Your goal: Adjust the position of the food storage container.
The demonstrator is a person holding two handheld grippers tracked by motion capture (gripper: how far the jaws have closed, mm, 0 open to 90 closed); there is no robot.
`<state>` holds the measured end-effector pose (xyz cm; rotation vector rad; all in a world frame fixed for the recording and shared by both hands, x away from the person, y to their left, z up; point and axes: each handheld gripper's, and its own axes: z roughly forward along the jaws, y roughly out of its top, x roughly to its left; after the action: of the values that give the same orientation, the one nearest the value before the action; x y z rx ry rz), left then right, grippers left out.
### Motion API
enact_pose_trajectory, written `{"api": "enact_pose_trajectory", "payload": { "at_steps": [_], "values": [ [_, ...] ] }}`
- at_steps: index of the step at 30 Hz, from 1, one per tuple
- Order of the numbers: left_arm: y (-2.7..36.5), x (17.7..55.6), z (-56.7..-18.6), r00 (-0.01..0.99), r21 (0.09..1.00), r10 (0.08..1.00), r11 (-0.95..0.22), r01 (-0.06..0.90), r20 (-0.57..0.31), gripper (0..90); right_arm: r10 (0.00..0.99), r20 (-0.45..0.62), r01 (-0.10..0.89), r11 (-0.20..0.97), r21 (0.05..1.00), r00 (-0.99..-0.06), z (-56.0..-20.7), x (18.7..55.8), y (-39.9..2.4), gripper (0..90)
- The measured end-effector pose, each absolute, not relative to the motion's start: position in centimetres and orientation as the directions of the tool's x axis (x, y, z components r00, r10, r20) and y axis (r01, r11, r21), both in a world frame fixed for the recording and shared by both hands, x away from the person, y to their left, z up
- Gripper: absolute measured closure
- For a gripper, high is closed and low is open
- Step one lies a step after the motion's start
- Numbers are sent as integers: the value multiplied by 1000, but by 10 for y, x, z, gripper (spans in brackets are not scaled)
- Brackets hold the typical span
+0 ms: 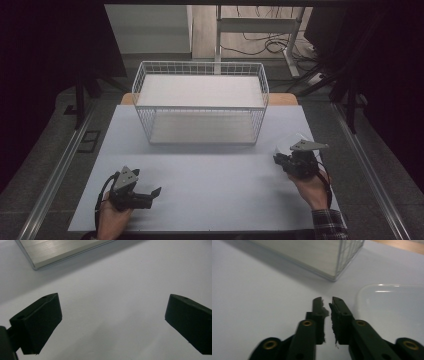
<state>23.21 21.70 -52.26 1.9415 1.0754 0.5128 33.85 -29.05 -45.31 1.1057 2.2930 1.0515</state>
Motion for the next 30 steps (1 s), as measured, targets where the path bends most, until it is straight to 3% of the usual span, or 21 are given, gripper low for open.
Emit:
{"api": "enact_pose_trajectory", "payload": {
  "at_steps": [2, 15, 30],
  "values": [
    [217, 232, -522, 548, 825, 835, -281, 491, -42, 6, 804, -35, 496, 401, 770, -594, -451, 348, -297, 890],
    [216, 234, -522, 549, 827, 834, -276, 490, -47, 8, 876, -17, 541, 313, 781, -481, -446, 383, -324, 889],
    [220, 235, -523, 537, 826, 841, -259, 502, -63, 9, 931, -110, 557, 299, 775, -347, -451, 408, -370, 890]
  ]
}}
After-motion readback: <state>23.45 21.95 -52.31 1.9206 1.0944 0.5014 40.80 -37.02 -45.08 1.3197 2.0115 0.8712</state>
